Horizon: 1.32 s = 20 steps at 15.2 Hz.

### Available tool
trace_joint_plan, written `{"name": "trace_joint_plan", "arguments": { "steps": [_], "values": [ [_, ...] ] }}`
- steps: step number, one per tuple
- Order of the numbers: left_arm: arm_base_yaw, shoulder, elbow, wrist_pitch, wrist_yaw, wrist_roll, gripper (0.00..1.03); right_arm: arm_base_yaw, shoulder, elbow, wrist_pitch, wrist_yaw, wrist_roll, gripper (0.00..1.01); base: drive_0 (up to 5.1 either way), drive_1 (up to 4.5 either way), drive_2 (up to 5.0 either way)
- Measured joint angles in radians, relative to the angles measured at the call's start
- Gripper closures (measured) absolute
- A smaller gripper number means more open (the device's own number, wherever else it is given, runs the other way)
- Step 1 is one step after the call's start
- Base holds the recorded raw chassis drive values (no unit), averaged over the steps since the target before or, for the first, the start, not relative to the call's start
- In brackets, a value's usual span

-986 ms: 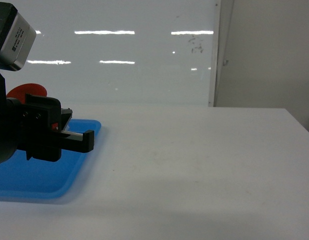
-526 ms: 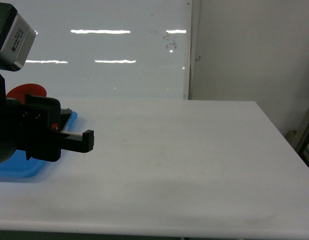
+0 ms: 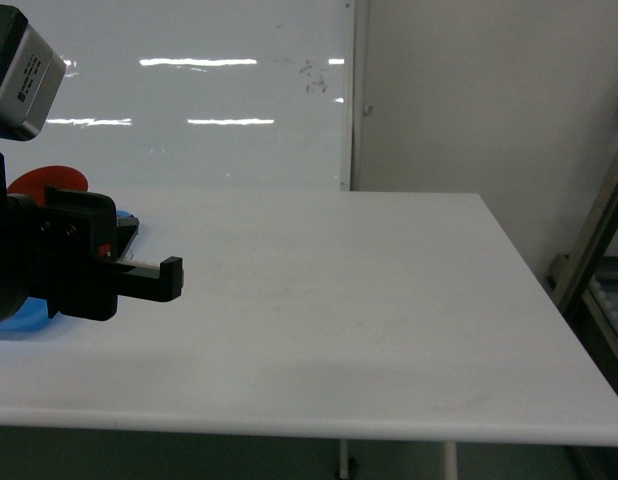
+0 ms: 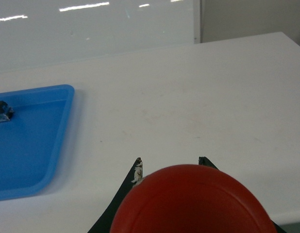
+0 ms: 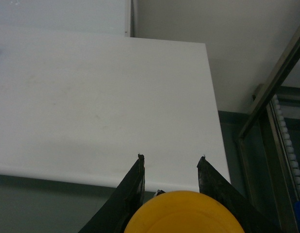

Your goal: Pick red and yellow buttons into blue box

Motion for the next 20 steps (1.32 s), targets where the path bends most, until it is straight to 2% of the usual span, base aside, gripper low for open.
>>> {"name": "trace_joint_plan", "arguments": {
  "steps": [7, 14, 20],
  "values": [
    [0.0, -0.001, -0.001, 0.001, 0.0, 0.0, 0.78, 0.0, 0.0, 0.001, 0.004, 0.0, 0.0, 0.71, 4.5, -4.15, -0.1],
    [0.0, -0.001, -0.002, -0.002, 0.002, 0.0, 0.78, 0.0, 0.0, 0.002, 0.003, -0.004, 0.0, 0.71, 4.9, -2.49, -2.5],
    [0.0, 0.0, -0.002, 0.001, 0.0, 0.0, 0.78, 0.0, 0.0, 0.002, 0.003, -0.001, 0.0, 0.71, 4.6, -3.83, -1.0]
  ]
}}
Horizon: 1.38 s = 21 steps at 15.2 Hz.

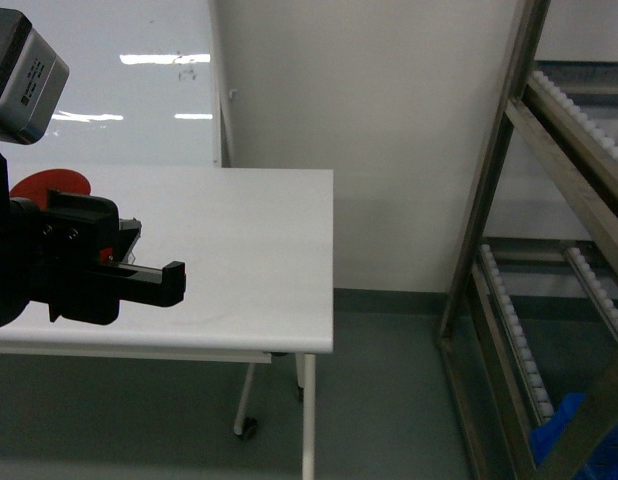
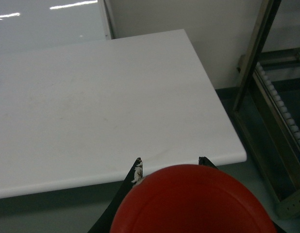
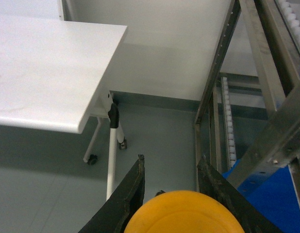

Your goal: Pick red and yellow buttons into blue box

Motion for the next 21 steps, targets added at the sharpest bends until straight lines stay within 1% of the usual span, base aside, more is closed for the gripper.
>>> {"name": "trace_joint_plan", "arguments": {
  "steps": [21],
  "values": [
    [-0.001, -0.002, -0.001, 0.0, 0.002, 0.0, 0.78, 0.0, 0.0, 0.001, 0.0, -0.002, 0.0, 0.71, 4.8, -3.6, -1.1]
  ]
}}
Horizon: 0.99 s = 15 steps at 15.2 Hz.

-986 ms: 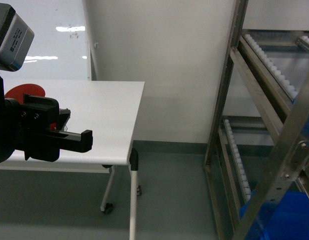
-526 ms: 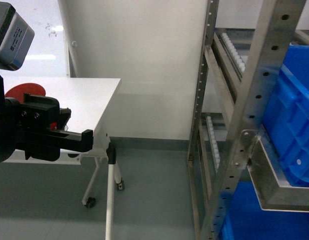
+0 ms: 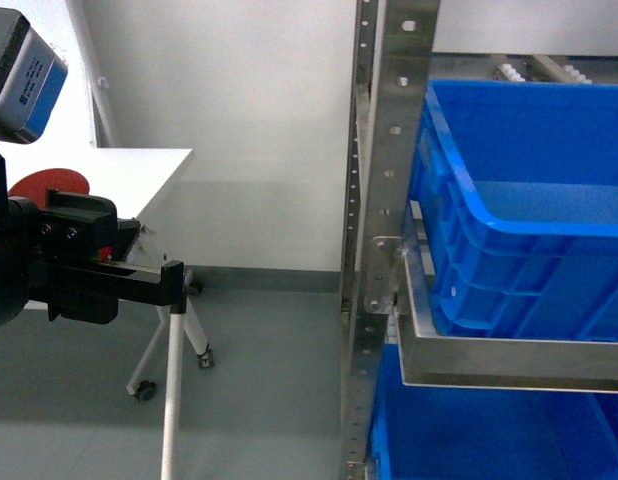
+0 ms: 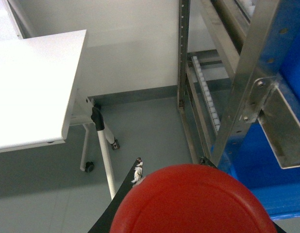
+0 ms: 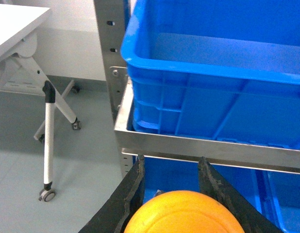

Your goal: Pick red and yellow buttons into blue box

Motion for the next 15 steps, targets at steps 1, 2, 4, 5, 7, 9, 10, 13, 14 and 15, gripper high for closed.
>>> {"name": "trace_joint_plan", "arguments": {
  "steps": [1, 2, 4, 5, 7, 9, 10, 13, 14, 15],
  "values": [
    [0.001, 0.0, 0.0, 0.001, -0.001, 0.0, 0.78, 0.0, 0.0, 0.0, 0.0, 0.0, 0.0, 0.71, 5.0, -3.43, -0.9],
    [0.001, 0.0, 0.0, 0.0, -0.001, 0.0, 0.78, 0.0, 0.0, 0.0, 0.001, 0.0, 0.0, 0.71, 5.0, -3.43, -0.9],
    [0.001, 0.0, 0.0, 0.0, 0.0, 0.0, 0.78, 0.0, 0.0, 0.0, 0.001, 0.0, 0.0, 0.71, 4.9, -3.49, -1.1],
    [0.001, 0.0, 0.0, 0.001, -0.002, 0.0, 0.78, 0.0, 0.0, 0.0, 0.0, 0.0, 0.0, 0.71, 4.8, -3.54, -1.1],
    [0.002, 0.0, 0.0, 0.001, -0.002, 0.0, 0.78, 0.0, 0.0, 0.0, 0.0, 0.002, 0.0, 0.71, 4.8, -3.58, -1.2],
    [0.002, 0.0, 0.0, 0.0, -0.002, 0.0, 0.78, 0.0, 0.0, 0.0, -0.003, 0.0, 0.0, 0.71, 4.8, -3.57, -1.2],
    [0.002, 0.0, 0.0, 0.002, -0.002, 0.0, 0.78, 0.0, 0.0, 0.0, 0.0, 0.002, 0.0, 0.71, 4.9, -3.5, -1.1],
    [0.002, 0.0, 0.0, 0.003, -0.002, 0.0, 0.78, 0.0, 0.0, 0.0, 0.0, 0.002, 0.0, 0.71, 4.9, -3.49, -1.1],
    [0.002, 0.0, 0.0, -0.001, -0.002, 0.0, 0.78, 0.0, 0.0, 0.0, 0.0, 0.001, 0.0, 0.71, 4.9, -3.4, -1.2],
    [0.002, 0.0, 0.0, 0.003, -0.002, 0.0, 0.78, 0.0, 0.0, 0.0, 0.0, 0.002, -0.001, 0.71, 4.9, -3.44, -1.2]
  ]
}}
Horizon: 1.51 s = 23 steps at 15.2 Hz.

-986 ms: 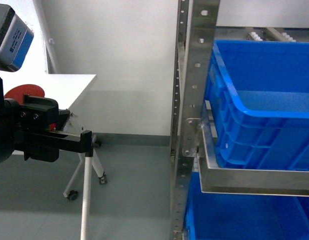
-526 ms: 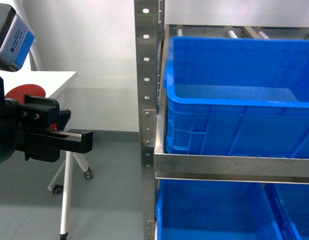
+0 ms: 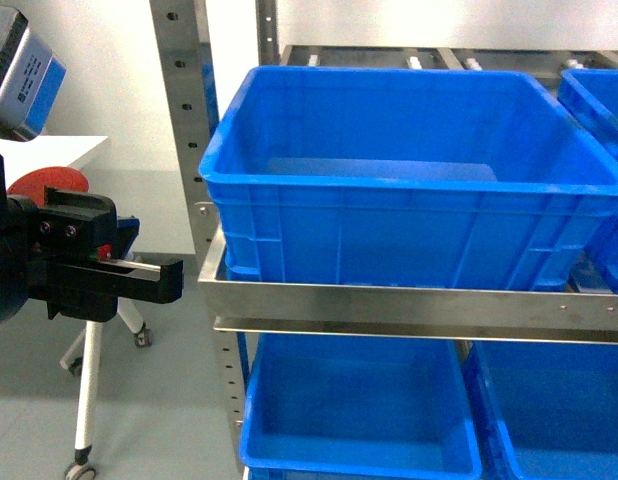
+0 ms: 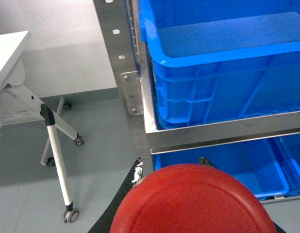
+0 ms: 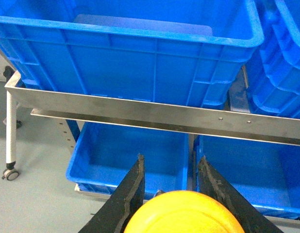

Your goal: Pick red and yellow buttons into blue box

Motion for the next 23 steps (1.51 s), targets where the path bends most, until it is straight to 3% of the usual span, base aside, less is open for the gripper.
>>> {"name": "trace_joint_plan", "arguments": {
  "steps": [15, 21, 23],
  "values": [
    [0.0, 0.0, 0.0, -0.004, 0.0, 0.0, 0.78, 0.0, 0.0, 0.0, 0.0, 0.001, -0.002, 0.71, 4.9, -3.39, -1.4],
    [-0.002, 0.0, 0.0, -0.003, 0.0, 0.0, 0.78, 0.0, 0.0, 0.0, 0.0, -0.001, -0.002, 0.71, 4.9, -2.39, -2.4],
    [-0.001, 0.001, 0.0, -0.003, 0.0, 0.0, 0.78, 0.0, 0.0, 0.0, 0.001, 0.001, -0.002, 0.71, 0.0, 0.0, 0.0]
  ]
}}
